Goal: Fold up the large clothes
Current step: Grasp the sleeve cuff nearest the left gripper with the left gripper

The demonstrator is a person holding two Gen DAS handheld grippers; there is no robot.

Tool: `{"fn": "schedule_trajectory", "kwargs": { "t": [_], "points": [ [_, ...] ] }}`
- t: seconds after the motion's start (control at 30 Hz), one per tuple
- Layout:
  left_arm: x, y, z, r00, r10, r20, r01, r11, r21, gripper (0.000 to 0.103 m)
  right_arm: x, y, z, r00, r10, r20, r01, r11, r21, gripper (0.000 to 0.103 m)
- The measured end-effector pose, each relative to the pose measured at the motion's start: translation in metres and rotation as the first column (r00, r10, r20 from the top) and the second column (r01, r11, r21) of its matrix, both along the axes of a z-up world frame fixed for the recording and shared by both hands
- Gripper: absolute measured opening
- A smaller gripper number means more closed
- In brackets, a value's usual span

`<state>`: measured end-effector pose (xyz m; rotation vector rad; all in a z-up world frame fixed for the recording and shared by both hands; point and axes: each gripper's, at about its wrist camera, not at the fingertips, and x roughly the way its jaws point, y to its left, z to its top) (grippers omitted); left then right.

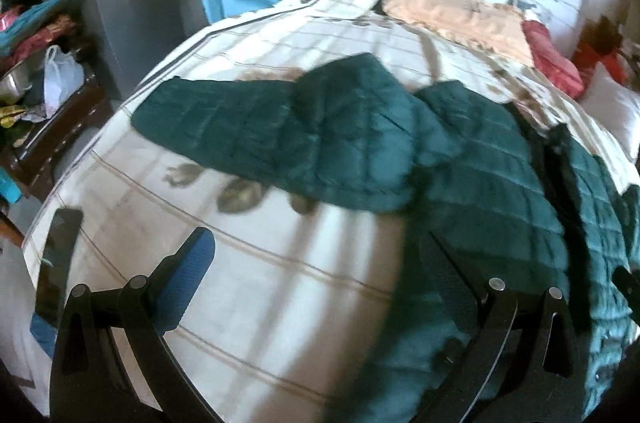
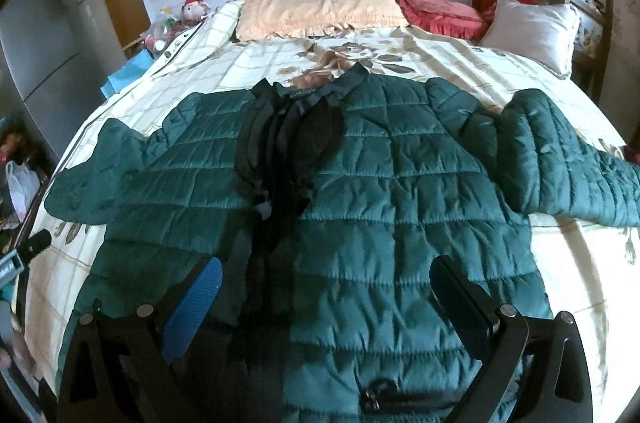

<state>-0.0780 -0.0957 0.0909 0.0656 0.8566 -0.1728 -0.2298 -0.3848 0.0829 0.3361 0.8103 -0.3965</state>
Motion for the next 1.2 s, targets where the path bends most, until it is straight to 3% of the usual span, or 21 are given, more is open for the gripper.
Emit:
{"fn": "schedule_trajectory", "kwargs": {
  "t": [0.23, 0.43, 0.87, 1.07, 1.13, 1.2],
  "points": [
    [0.049, 0.031, -0.016, 0.998, 0.049, -0.050, -0.050, 0.998, -0.023, 0.102, 0.015, 0.001, -0.006, 1.000, 0.016, -0.016, -0.016, 1.000, -0.001, 0.103],
    [0.094, 0.071, -0.033, 0.982, 0.172, -0.081, -0.174, 0.984, -0.023, 0.102, 0.018, 0.003, -0.008, 0.999, 0.040, -0.030, -0.040, 0.999, 0.000, 0.103],
    [0.184, 0.164, -0.061, 0.884, 0.445, -0.146, -0.464, 0.875, -0.141, 0.099, 0.013, 0.014, -0.006, 0.995, 0.088, -0.051, -0.087, 0.996, 0.025, 0.103],
    [0.207, 0.178, -0.072, 0.861, 0.487, -0.147, -0.506, 0.850, -0.150, 0.091, 0.014, 0.021, -0.007, 0.993, 0.105, -0.058, -0.104, 0.994, 0.031, 0.103],
    [0.212, 0.179, -0.075, 0.866, 0.481, -0.141, -0.499, 0.851, -0.161, 0.083, 0.014, 0.020, -0.009, 0.993, 0.103, -0.063, -0.100, 0.994, 0.041, 0.103],
    [0.216, 0.178, -0.074, 0.879, 0.460, -0.127, -0.476, 0.862, -0.177, 0.068, 0.014, 0.020, -0.013, 0.992, 0.098, -0.074, -0.095, 0.994, 0.051, 0.103]
  ]
}}
